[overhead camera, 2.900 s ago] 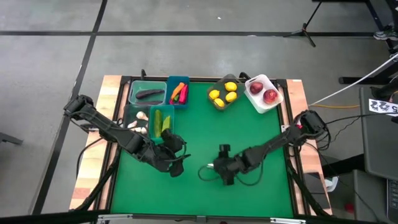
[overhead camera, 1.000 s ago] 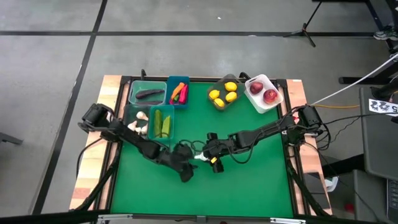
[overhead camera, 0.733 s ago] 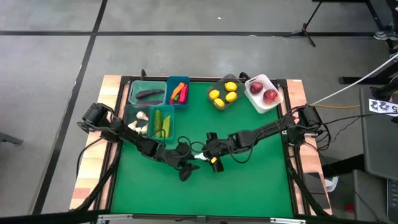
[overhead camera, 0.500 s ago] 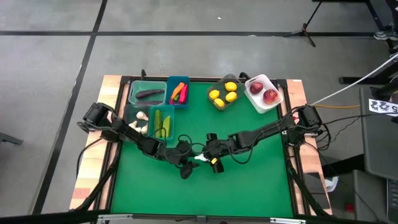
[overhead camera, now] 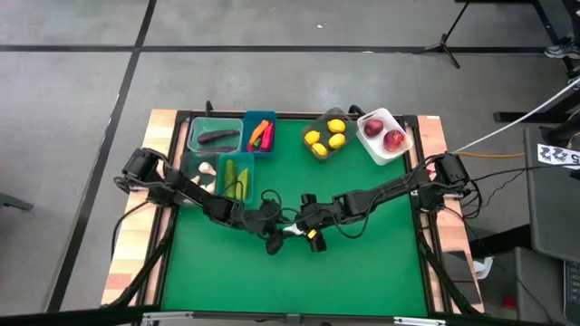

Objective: Sort produce into baskets
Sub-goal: Put the white garlic into the left black bin

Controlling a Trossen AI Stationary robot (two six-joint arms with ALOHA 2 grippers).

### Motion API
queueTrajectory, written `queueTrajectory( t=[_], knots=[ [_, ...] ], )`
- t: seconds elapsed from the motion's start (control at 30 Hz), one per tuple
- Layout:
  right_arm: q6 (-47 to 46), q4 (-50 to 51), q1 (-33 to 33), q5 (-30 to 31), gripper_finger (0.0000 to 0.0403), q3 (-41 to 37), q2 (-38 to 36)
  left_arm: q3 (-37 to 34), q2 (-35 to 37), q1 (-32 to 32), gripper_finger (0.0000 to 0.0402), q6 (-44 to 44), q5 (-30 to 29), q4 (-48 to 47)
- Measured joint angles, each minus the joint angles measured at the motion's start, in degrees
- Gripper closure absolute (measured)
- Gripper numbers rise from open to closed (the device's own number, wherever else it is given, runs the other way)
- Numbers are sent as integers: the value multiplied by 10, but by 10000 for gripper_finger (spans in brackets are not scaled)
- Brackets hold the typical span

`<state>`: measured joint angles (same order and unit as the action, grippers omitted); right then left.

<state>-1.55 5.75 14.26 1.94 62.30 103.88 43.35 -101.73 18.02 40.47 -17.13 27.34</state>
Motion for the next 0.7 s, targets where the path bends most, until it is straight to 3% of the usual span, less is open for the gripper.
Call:
queueTrajectory(
  t=[0.7],
  knots=[
    [3,-23,0,0,157,-2,0,-1,0,-19,155,-15,7,62]
  ],
)
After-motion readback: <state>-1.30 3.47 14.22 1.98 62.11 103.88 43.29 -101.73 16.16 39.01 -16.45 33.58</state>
